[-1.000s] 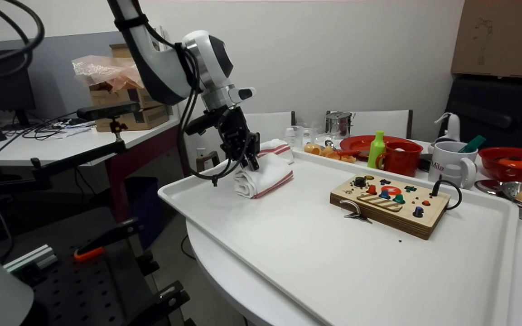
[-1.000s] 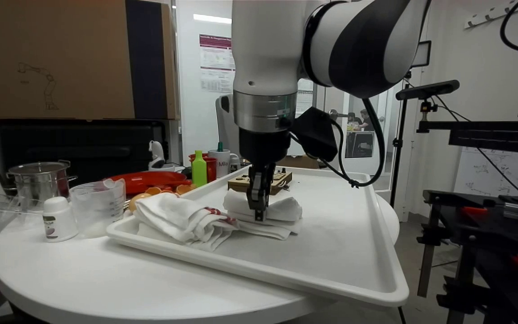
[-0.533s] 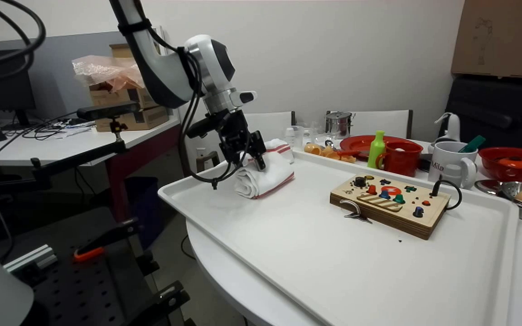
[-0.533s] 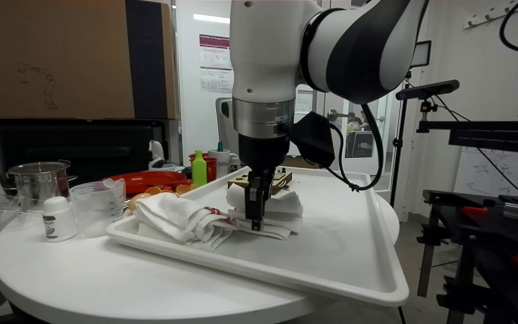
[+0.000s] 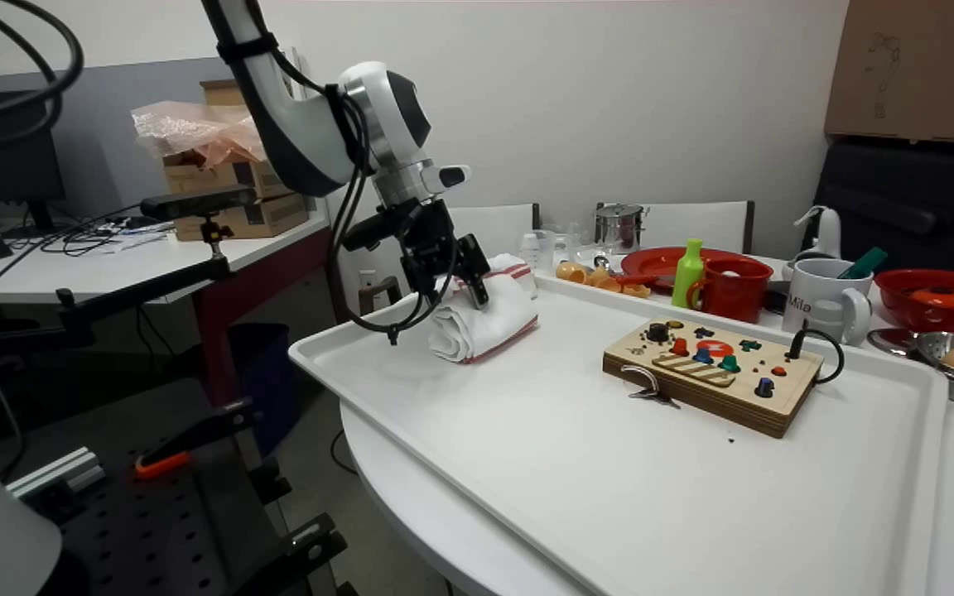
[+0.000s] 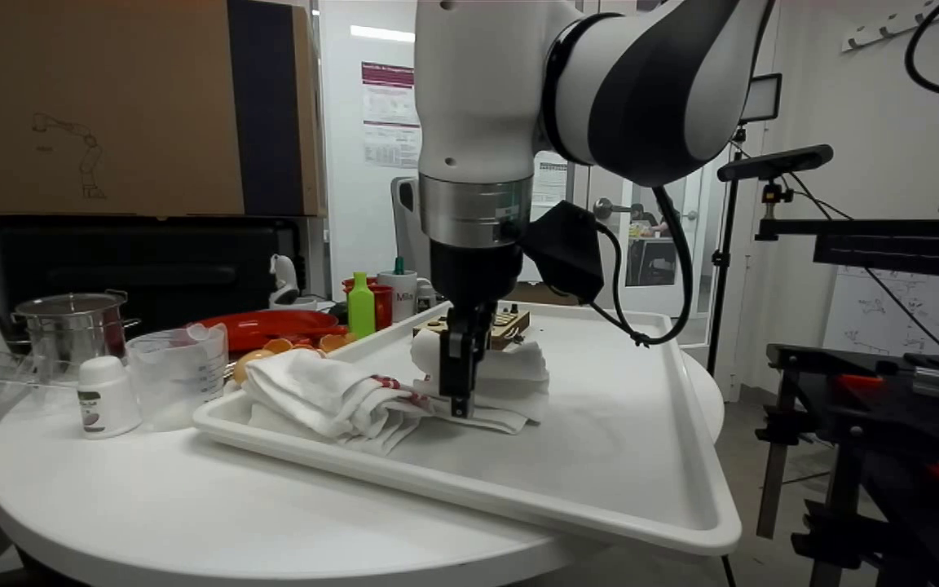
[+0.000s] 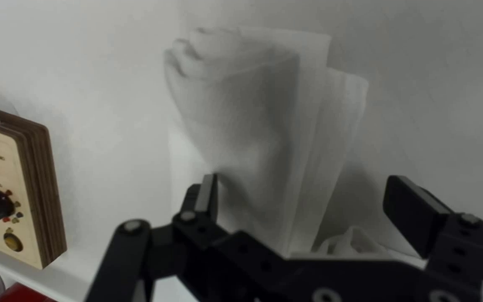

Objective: Fold the towel twice

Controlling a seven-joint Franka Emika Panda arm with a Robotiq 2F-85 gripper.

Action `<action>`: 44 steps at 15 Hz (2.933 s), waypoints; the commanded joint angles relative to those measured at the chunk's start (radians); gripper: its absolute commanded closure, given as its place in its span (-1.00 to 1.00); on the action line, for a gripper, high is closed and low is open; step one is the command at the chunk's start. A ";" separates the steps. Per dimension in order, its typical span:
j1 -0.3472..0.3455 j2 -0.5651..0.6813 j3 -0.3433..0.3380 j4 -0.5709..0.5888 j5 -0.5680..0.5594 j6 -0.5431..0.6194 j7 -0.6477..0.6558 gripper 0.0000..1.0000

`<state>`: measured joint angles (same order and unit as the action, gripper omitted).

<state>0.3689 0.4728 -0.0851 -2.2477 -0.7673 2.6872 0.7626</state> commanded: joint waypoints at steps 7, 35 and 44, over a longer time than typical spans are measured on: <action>-0.028 -0.033 0.079 -0.025 0.099 -0.020 -0.112 -1.00; -0.072 -0.212 0.140 -0.036 0.392 -0.002 -0.491 -1.00; -0.070 -0.198 0.140 -0.037 0.393 -0.004 -0.492 -1.00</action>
